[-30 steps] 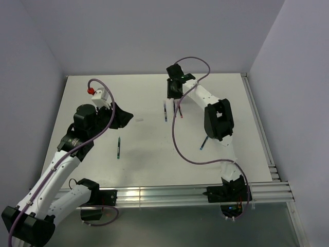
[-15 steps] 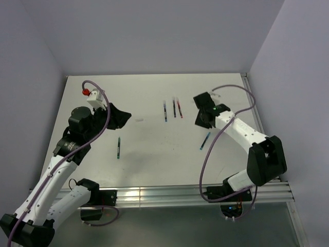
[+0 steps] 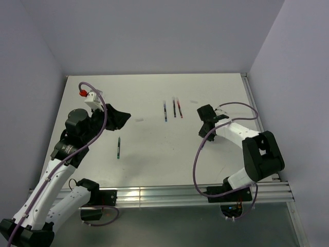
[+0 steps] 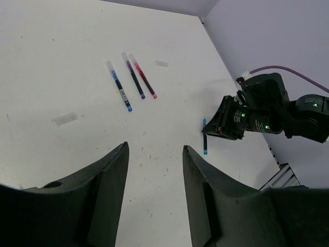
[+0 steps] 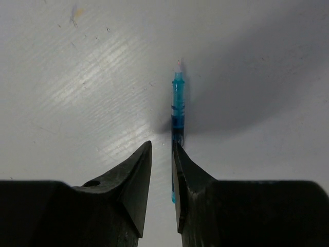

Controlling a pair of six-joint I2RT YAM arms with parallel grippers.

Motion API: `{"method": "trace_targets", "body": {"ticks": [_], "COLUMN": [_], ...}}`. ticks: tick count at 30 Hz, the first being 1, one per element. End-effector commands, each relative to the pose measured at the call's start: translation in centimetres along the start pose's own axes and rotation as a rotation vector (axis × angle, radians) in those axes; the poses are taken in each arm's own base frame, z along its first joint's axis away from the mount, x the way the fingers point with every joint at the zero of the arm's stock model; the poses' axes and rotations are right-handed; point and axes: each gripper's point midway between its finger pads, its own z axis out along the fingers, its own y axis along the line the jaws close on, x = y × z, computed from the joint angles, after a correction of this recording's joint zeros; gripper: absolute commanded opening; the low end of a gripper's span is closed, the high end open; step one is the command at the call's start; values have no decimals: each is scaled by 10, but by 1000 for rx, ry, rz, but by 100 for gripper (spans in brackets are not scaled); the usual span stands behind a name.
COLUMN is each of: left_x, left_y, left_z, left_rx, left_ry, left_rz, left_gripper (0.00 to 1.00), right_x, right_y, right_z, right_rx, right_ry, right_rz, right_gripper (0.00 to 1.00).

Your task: Insert the pens into the pen caps

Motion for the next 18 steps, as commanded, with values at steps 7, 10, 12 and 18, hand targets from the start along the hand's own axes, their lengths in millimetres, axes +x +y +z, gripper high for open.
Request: {"method": "trace_targets", "body": {"ticks": [7,10,12,18], "left_x": [-3,-3,-2,-1], "left_y": [-7,-8,-7,-8], "left_z": [1,1,1,3], "left_rx": [38,42,42,49], "left_ry": [-9,-8,-7,1], "left_rz": [-7,-8,-10,-10], "left_gripper": [51,51,51,51], "right_x": [-20,-20,-18,-12], "right_y": [-2,-7,-7,-14], "right_z": [6,9,9,15], "right_rx": [-28,-23,-26,-9], "right_ry": [-45,-36,-33,-19], "right_rz": [99,104,102,101], "right_gripper": [31,31,31,31]}}
